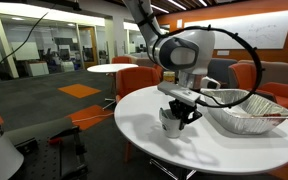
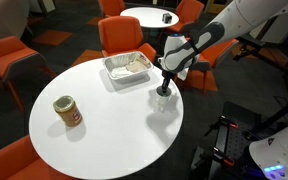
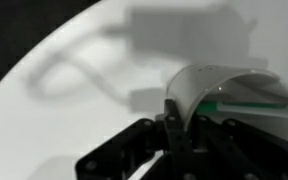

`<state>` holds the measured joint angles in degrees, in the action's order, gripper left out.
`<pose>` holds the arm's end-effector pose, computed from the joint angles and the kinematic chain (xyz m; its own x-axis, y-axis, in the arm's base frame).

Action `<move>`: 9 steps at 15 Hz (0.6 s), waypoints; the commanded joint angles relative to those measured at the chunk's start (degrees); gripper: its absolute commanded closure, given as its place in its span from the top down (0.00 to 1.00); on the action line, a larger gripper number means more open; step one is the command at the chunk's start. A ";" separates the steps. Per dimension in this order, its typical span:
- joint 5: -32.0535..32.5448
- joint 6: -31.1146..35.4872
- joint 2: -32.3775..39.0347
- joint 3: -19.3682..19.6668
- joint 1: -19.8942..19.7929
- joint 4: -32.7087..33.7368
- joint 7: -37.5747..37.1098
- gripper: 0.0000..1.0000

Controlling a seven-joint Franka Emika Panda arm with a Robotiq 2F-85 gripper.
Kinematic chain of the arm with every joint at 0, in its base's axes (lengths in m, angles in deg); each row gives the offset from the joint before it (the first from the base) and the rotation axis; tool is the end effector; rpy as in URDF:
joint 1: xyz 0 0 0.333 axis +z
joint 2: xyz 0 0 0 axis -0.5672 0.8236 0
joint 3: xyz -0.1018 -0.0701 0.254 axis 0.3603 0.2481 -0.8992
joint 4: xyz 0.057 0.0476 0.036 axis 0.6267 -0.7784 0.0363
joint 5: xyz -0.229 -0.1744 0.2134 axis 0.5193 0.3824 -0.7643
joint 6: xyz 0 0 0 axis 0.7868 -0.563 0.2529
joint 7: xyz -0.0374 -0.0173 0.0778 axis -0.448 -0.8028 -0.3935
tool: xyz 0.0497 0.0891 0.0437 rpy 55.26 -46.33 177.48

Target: Move the cup

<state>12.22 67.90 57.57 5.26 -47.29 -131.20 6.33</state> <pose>0.5348 -0.1266 0.1582 0.9867 0.1572 -0.0409 0.1527 -0.9836 -0.0960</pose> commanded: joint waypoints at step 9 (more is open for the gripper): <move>1.39 -1.70 -8.76 -5.80 6.01 -11.44 -8.36 0.03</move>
<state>13.43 66.19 53.02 -0.61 -43.19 -138.43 1.58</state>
